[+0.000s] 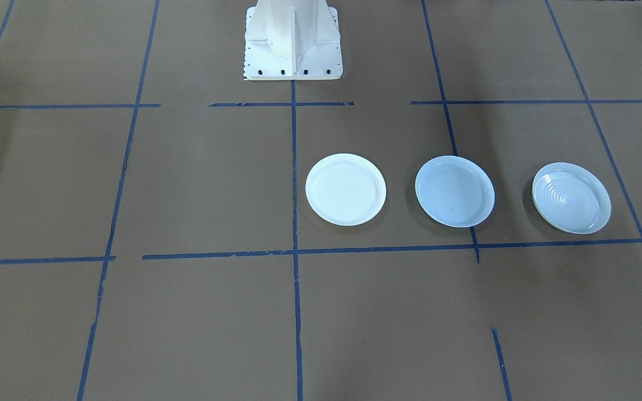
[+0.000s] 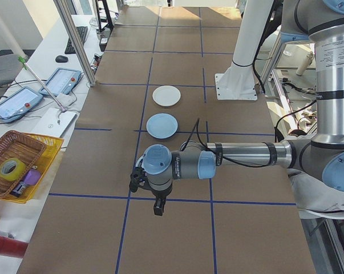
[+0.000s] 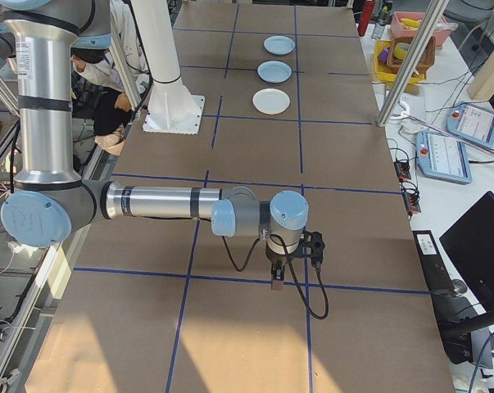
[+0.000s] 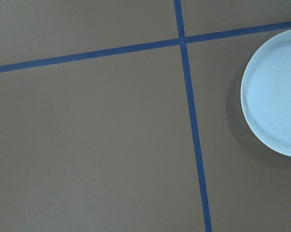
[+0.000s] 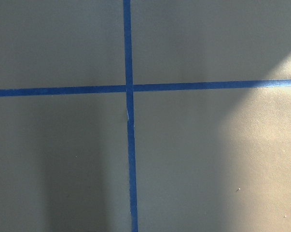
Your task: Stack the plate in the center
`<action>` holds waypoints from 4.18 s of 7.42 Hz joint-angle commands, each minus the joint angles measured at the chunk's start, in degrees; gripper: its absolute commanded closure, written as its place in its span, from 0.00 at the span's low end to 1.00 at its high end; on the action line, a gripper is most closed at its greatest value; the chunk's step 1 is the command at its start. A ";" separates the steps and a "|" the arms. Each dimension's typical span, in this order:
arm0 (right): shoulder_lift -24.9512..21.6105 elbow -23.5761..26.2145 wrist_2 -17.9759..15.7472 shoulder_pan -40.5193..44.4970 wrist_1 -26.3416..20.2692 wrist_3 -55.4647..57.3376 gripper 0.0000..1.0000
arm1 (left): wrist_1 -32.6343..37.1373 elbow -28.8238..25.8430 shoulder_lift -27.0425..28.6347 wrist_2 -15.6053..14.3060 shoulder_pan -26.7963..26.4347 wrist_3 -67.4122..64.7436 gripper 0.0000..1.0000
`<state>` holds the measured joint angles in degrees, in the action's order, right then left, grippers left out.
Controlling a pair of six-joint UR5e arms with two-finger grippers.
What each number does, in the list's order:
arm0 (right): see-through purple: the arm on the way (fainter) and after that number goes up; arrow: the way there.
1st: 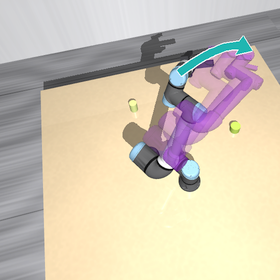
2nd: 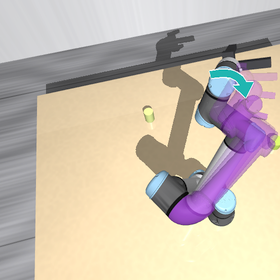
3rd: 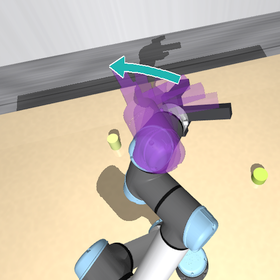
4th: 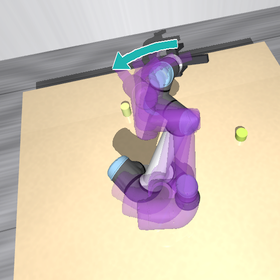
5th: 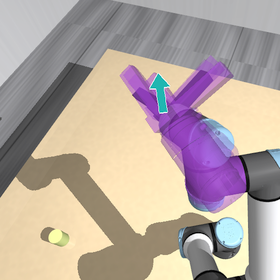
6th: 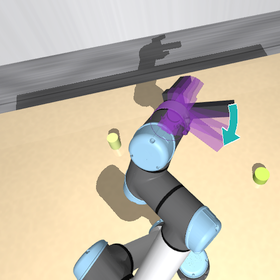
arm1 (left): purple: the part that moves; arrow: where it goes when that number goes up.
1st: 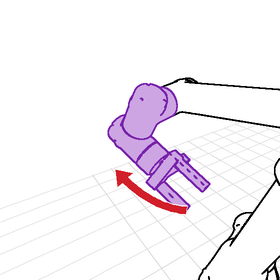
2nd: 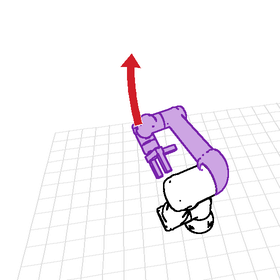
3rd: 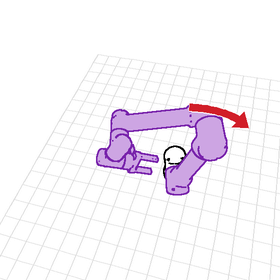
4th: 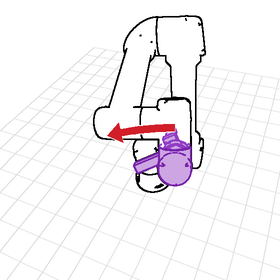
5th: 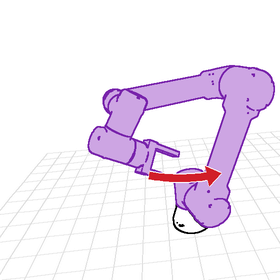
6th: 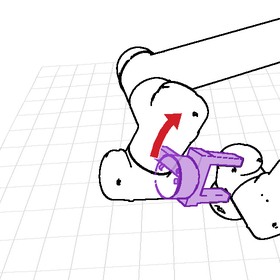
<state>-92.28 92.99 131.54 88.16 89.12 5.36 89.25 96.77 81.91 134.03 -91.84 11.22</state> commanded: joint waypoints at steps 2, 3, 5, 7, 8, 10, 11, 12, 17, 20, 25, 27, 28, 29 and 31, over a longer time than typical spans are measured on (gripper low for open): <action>0.00 0.00 0.03 0.00 0.00 0.00 0.00 | 0.13 2.00 -0.09 -0.09 0.00 0.03 0.00; 0.00 0.00 0.03 0.00 0.00 0.00 0.00 | -0.04 2.63 -0.09 -0.09 -0.09 0.03 0.00; 0.00 0.00 -0.06 0.00 0.00 0.00 0.00 | 0.57 3.34 0.52 -0.09 0.09 0.12 0.00; 0.00 0.00 0.03 0.00 0.00 0.00 0.00 | 7.19 2.55 0.18 1.31 1.04 -12.73 0.00; 0.00 0.00 -0.06 0.00 0.00 0.00 0.00 | 14.56 -0.41 0.00 1.40 3.49 -18.55 0.00; 0.00 0.00 0.03 0.00 0.00 0.00 0.00 | 28.98 -5.34 0.00 1.41 9.90 -32.95 0.00; 0.00 0.00 -0.06 0.00 0.00 0.00 0.00 | 38.10 -10.24 0.09 1.32 12.89 -38.67 0.00; 0.00 0.00 0.03 0.00 0.00 0.00 0.00 | 46.71 -14.38 0.96 1.14 15.79 -46.04 0.00; 0.00 0.00 0.03 0.00 0.00 0.00 0.00 | 59.63 -27.59 8.17 0.70 24.52 -59.39 0.14; 0.00 0.00 0.03 0.00 0.00 0.00 0.00 | 59.55 -27.95 8.17 0.70 25.04 -59.82 0.41; 0.00 0.00 0.03 0.00 0.00 0.00 0.00 | 59.55 -26.99 8.09 3.58 25.05 -59.65 1.00; 0.00 0.00 0.03 0.09 0.00 0.00 0.00 | 59.11 -22.19 7.74 14.04 23.83 -59.91 1.00; 0.00 0.00 0.03 0.00 0.00 0.00 0.00 | 58.41 -18.93 7.30 14.06 21.90 -60.78 1.00; 0.00 0.00 0.03 0.00 0.00 0.00 0.00 | 58.32 -15.59 7.29 13.63 21.80 -65.75 1.00; 0.00 0.00 -0.06 0.00 0.00 0.00 0.00 | 58.49 -10.05 7.64 4.90 24.06 -78.31 1.00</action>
<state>-92.29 92.99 131.52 88.16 89.12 5.36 147.69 83.23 89.32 144.72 -69.33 -59.34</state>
